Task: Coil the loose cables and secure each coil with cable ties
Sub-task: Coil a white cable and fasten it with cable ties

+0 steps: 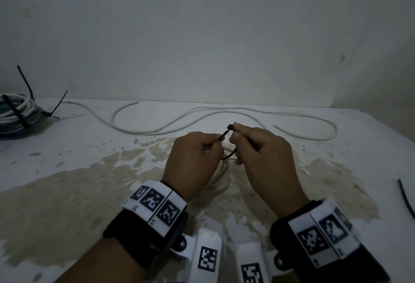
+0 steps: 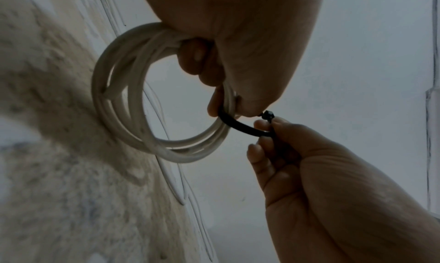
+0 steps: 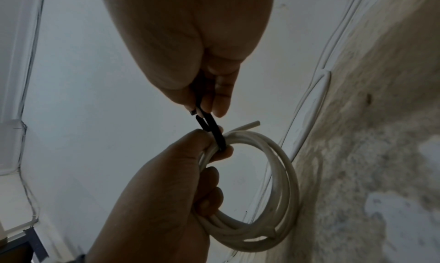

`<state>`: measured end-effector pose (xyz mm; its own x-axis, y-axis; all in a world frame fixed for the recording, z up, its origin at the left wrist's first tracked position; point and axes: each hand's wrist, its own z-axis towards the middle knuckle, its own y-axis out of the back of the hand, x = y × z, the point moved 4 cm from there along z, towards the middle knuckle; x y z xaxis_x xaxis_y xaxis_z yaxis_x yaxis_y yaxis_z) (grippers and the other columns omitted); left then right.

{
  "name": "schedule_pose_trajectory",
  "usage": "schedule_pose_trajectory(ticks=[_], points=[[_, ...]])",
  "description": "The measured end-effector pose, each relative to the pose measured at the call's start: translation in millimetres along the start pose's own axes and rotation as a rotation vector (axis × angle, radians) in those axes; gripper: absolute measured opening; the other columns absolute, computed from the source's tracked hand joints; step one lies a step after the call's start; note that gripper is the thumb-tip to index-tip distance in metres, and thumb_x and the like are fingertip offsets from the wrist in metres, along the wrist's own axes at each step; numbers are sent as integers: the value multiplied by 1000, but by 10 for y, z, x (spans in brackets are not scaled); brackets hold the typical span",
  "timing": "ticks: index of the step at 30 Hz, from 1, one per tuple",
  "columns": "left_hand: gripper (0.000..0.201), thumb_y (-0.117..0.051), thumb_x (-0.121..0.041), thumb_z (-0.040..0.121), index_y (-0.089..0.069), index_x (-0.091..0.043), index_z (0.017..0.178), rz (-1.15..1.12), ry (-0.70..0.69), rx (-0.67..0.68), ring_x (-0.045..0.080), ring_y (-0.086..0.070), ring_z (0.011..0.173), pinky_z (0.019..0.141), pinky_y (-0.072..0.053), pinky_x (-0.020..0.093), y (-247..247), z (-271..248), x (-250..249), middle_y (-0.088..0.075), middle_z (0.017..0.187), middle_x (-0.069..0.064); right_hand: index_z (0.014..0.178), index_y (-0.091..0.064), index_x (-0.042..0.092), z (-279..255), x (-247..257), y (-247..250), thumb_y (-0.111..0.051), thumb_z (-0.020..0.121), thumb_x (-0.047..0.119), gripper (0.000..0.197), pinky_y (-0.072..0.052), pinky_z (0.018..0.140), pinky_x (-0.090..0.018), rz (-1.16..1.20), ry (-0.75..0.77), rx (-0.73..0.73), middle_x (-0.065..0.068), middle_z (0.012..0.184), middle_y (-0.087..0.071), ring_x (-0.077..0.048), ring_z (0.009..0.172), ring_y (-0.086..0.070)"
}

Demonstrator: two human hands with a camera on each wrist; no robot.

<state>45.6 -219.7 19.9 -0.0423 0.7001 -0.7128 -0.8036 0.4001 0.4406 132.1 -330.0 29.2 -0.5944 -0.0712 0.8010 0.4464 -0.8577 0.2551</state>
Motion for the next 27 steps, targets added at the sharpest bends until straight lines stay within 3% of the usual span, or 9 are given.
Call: schedule_pose_trajectory(ticks=[4, 7, 11, 13, 15, 18, 23, 27], points=[[27, -51, -21, 83, -77, -19, 91, 5, -23, 14, 7, -64, 75, 73, -48, 24, 1, -11, 6, -72, 77, -3, 109, -71, 19, -5, 15, -12, -60, 90, 13, 22, -55, 74, -31, -13, 2, 39, 13, 81, -67, -6, 70, -63], [23, -56, -14, 86, -76, -17, 97, 41, -31, -1, 7, -65, 81, 76, -48, 18, 6, -4, 22, -73, 85, -2, 107, -71, 21, -1, 25, -11, -61, 90, 14, 21, -55, 69, -32, -29, 6, 52, 13, 73, -66, -7, 65, -62], [20, -59, -10, 88, -76, -15, 98, 67, -35, -22, 6, -63, 78, 72, -42, 7, 0, 1, 41, -74, 85, -1, 102, -74, 19, 0, 24, -16, -63, 89, 16, 17, -55, 66, -36, -49, 22, 57, 4, 69, -68, -10, 61, -62], [19, -60, -10, 88, -76, -15, 96, 71, -48, -34, 2, -61, 76, 71, -40, 2, 1, 5, 50, -74, 85, -1, 105, -73, 20, 6, 8, -26, -63, 89, 16, 19, -53, 65, -33, -88, 38, 70, 4, 67, -67, -11, 60, -62], [18, -60, -12, 87, -77, -15, 92, 51, -59, -28, 0, -60, 72, 69, -42, 4, -2, 3, 49, -74, 81, -2, 106, -72, 20, 9, -7, -23, -63, 89, 15, 20, -51, 63, -23, -107, 47, 76, 7, 67, -66, -9, 61, -62], [26, -53, -20, 83, -78, -13, 80, 15, -75, 3, 5, -61, 72, 65, -46, 17, -14, -13, 15, -71, 69, -4, 104, -73, 17, 9, -8, -11, -63, 89, 14, 18, -45, 63, -11, -129, 71, 72, 14, 66, -62, -5, 62, -61], [28, -51, -22, 82, -77, -10, 79, 21, -99, 0, 9, -58, 72, 65, -45, 26, -17, -17, 4, -69, 66, 0, 107, -72, 19, -2, -16, -26, -62, 89, 14, 21, -56, 70, -28, -114, 16, 100, 13, 78, -67, -3, 69, -63], [26, -51, -19, 83, -75, -11, 76, 95, -158, 13, 14, -54, 67, 61, -41, 31, -25, -11, -29, -64, 59, 2, 102, -73, 20, 28, -4, 4, -61, 89, 16, 18, -50, 64, -18, -76, -51, 141, 14, 77, -67, 3, 64, -60]])
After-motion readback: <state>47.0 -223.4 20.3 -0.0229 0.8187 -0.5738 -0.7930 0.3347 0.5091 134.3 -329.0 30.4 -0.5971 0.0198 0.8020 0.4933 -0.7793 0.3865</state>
